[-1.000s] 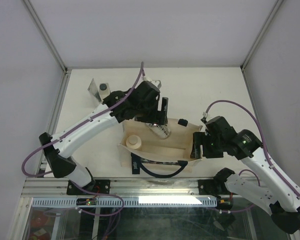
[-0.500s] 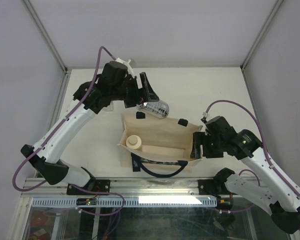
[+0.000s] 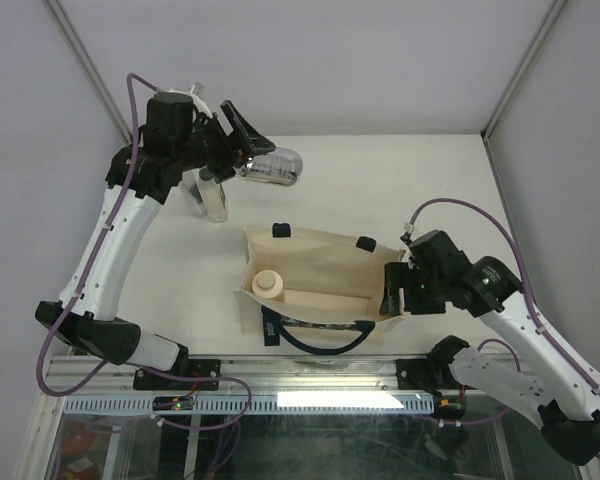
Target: Take the personal care products out of the canvas bag
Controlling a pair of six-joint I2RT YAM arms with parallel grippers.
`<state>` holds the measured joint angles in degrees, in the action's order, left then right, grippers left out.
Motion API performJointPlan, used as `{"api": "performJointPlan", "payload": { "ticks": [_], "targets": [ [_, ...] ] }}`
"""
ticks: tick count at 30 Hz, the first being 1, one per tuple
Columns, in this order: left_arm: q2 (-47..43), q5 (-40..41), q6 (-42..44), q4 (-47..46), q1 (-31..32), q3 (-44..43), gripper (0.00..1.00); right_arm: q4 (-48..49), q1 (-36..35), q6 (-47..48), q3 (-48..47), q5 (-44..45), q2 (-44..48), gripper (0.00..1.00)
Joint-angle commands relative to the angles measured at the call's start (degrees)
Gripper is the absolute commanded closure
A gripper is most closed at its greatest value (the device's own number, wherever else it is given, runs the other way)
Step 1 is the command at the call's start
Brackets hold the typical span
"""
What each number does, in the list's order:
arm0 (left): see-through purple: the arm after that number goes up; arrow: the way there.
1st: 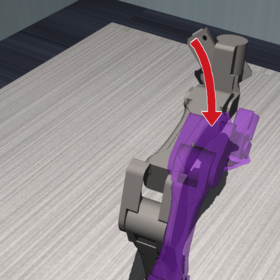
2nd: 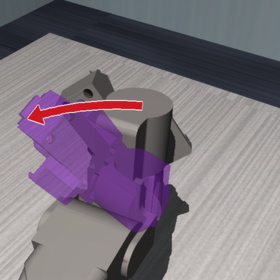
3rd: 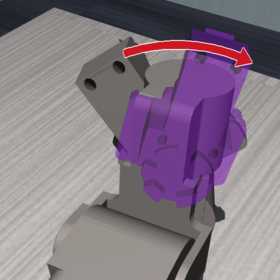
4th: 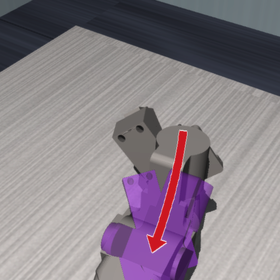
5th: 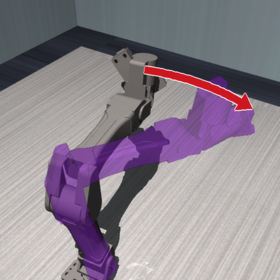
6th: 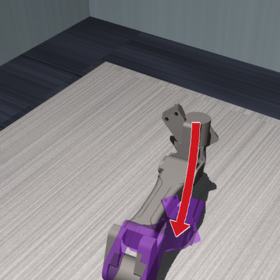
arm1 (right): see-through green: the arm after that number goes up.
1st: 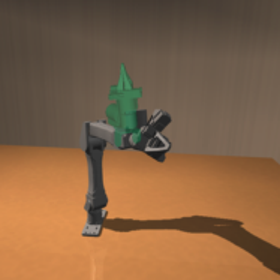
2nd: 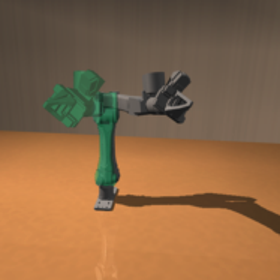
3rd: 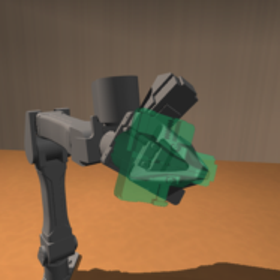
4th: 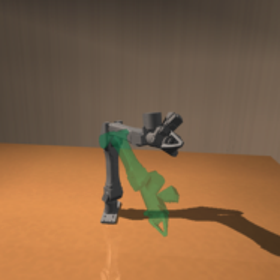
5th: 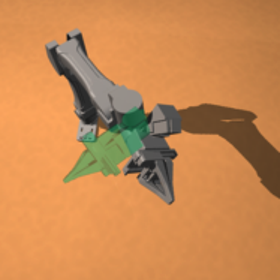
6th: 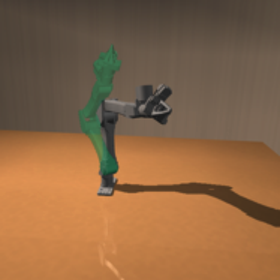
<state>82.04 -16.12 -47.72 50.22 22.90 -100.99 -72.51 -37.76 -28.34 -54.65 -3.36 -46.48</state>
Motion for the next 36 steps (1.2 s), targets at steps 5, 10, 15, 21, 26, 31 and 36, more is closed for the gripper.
{"api": "performJointPlan", "payload": {
  "ticks": [5, 10, 15, 21, 26, 31, 36],
  "targets": [
    [3.2, 7.1, 8.3, -5.8, -5.0, -6.9, 1.00, 2.1, -0.1, 0.9, -3.2, 1.3, -1.1, 0.25],
    [7.5, 18.3, 17.9, -3.2, -4.9, -7.1, 1.00, 2.1, -0.2, 0.9, -3.8, 1.5, -1.5, 0.25],
    [12.6, 26.1, 24.8, -3.9, -4.8, -7.1, 1.00, 1.9, -0.2, 0.9, -4.2, 1.9, -1.4, 0.25],
    [19.6, 32.8, 28.3, -4.4, -2.9, -7.4, 1.00, 1.4, -0.1, 0.5, -4.5, 3.0, -1.3, 0.25],
    [24.4, 39.1, 30.8, -5.3, -0.1, -7.5, 1.00, 1.2, -0.2, 0.1, -4.8, 4.1, -1.0, 0.25],
    [27.1, 40.1, 32.4, -8.2, 0.5, -5.4, 1.00, 0.9, -0.1, -0.6, -4.8, 4.9, -0.8, 0.25],
    [30.3, 42.8, 32.8, -8.7, 0.6, -4.9, 1.00, 0.5, -0.2, -0.9, -4.0, 5.3, -0.2, 0.25]
  ]
}}
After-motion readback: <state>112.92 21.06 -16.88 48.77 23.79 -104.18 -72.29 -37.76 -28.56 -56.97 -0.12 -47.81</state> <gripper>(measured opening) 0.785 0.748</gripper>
